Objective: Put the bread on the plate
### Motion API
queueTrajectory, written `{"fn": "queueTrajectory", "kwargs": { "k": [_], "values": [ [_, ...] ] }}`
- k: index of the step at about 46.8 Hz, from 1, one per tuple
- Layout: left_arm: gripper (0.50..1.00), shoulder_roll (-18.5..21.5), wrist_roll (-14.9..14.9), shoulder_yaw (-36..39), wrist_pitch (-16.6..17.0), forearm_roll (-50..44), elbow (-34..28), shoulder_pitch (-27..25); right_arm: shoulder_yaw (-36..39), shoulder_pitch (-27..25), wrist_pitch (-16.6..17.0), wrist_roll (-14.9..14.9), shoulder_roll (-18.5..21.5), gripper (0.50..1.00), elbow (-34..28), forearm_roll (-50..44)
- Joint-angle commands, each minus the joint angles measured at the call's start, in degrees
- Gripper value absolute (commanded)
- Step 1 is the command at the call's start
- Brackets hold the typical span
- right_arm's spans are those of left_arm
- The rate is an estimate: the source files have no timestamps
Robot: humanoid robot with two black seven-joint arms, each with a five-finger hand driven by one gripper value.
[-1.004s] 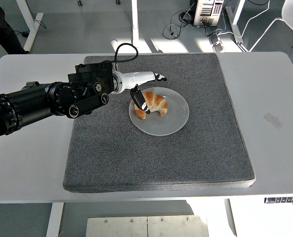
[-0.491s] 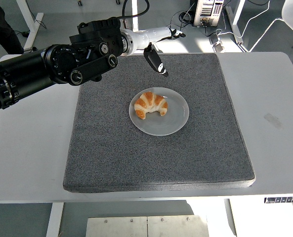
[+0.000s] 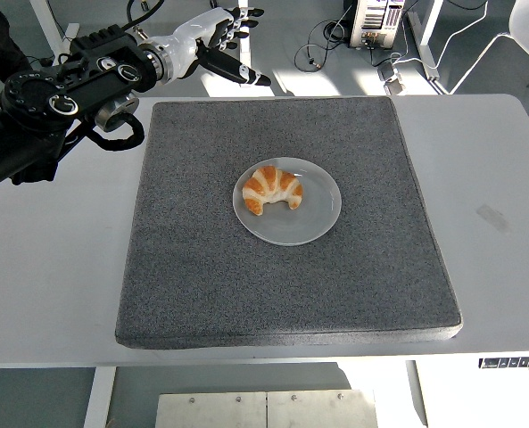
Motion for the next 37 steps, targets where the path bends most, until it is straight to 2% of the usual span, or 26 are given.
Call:
{"fn": "queueTrajectory", "kwargs": {
  "k": [1, 11, 21, 27, 37],
  "values": [
    [0.981, 0.3, 0.0, -8.2, 0.0, -3.5, 0.0, 4.0, 0.0, 0.0, 0.0, 0.0, 0.0, 1.0, 0.0, 0.0],
    [0.983, 1.0, 0.1, -16.0, -0.9, -5.0, 0.6, 7.4, 0.0, 0.0, 0.0, 0.0, 0.0, 1.0, 0.1, 0.0],
    [0.983, 0.5, 0.5, -29.6, 1.3, -7.9, 1.4, 13.2, 0.0, 0.0, 0.0, 0.0, 0.0, 1.0, 0.0, 0.0],
    [0.983, 0.3, 0.5, -32.4, 4.2, -9.1, 1.5, 14.0, 0.0, 0.0, 0.3, 0.0, 0.0, 1.0, 0.1, 0.0],
    [0.983, -0.4, 0.7, -36.4, 4.2, -15.8, 2.2, 16.1, 0.1, 0.1, 0.3, 0.0, 0.0, 1.0, 0.1, 0.0]
  ]
}}
